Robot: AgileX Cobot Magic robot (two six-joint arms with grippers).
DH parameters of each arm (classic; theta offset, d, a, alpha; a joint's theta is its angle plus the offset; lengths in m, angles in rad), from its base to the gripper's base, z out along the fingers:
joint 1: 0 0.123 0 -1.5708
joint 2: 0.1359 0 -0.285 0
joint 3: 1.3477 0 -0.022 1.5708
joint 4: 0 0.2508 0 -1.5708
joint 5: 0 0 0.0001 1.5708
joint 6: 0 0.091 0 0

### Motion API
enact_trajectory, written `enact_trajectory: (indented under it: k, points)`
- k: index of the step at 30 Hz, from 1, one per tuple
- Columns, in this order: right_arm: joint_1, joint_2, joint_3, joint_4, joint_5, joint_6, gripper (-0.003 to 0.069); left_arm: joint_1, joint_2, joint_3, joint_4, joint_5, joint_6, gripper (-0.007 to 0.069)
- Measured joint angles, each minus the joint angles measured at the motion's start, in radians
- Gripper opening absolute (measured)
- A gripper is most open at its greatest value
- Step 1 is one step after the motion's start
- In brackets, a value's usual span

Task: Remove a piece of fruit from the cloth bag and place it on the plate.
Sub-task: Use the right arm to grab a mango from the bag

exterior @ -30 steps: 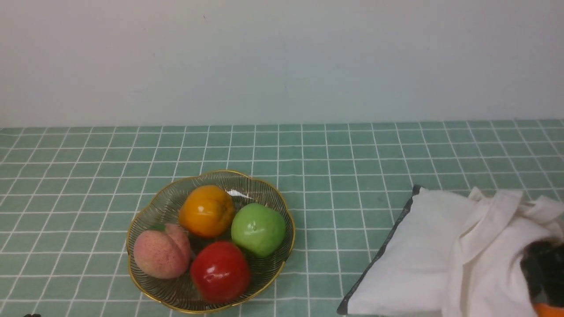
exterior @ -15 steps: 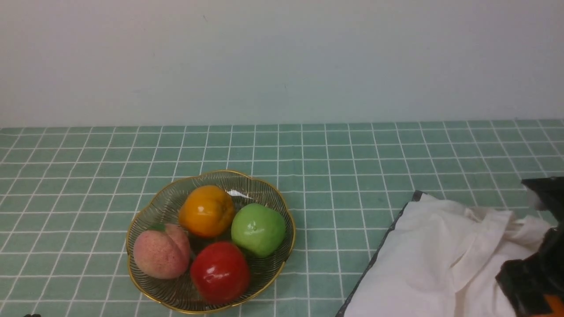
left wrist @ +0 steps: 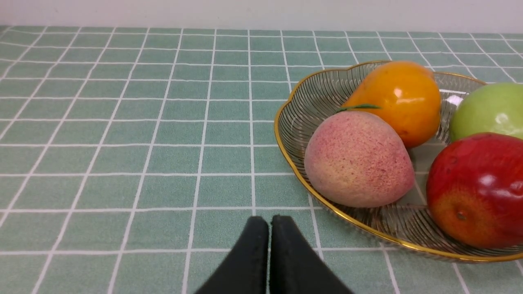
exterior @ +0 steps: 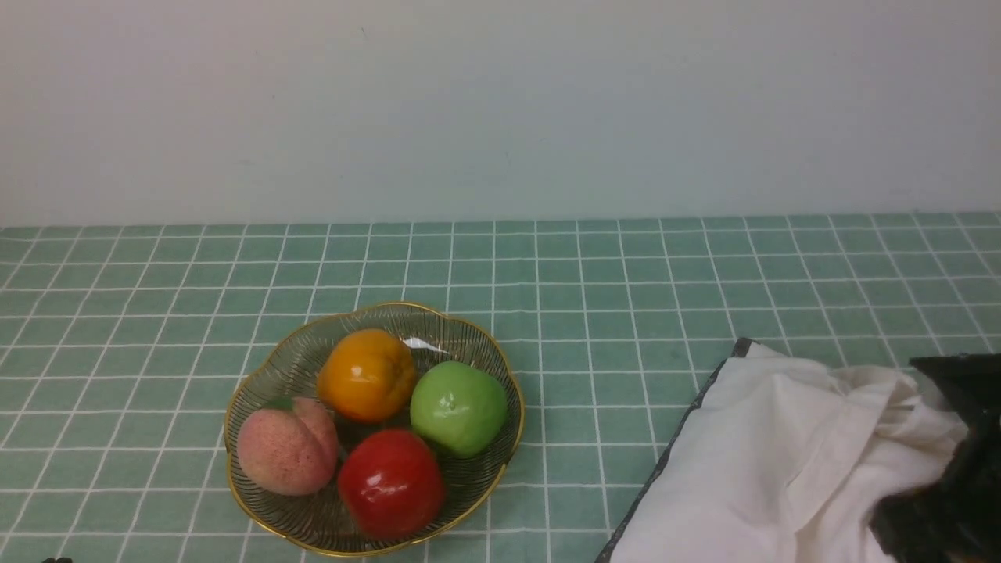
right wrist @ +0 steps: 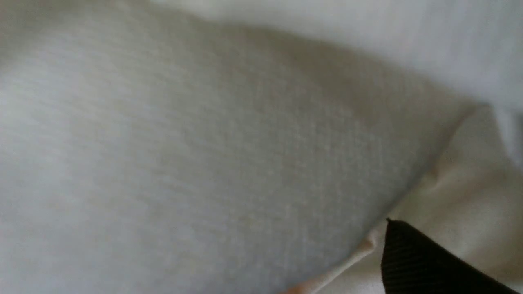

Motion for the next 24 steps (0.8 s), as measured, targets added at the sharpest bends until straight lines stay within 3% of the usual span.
enact_trajectory:
  k: [9,24]
  points:
    - [0.0,0.006,0.046,-0.055,-0.145,0.007,0.0577,0.0,0.0,0.0,0.0,0.0,0.0,-0.0008]
    - [0.0,0.101,0.046,0.004,-0.259,-0.111,0.0519,0.0,0.0,0.0,0.0,0.0,0.0,-0.0008]
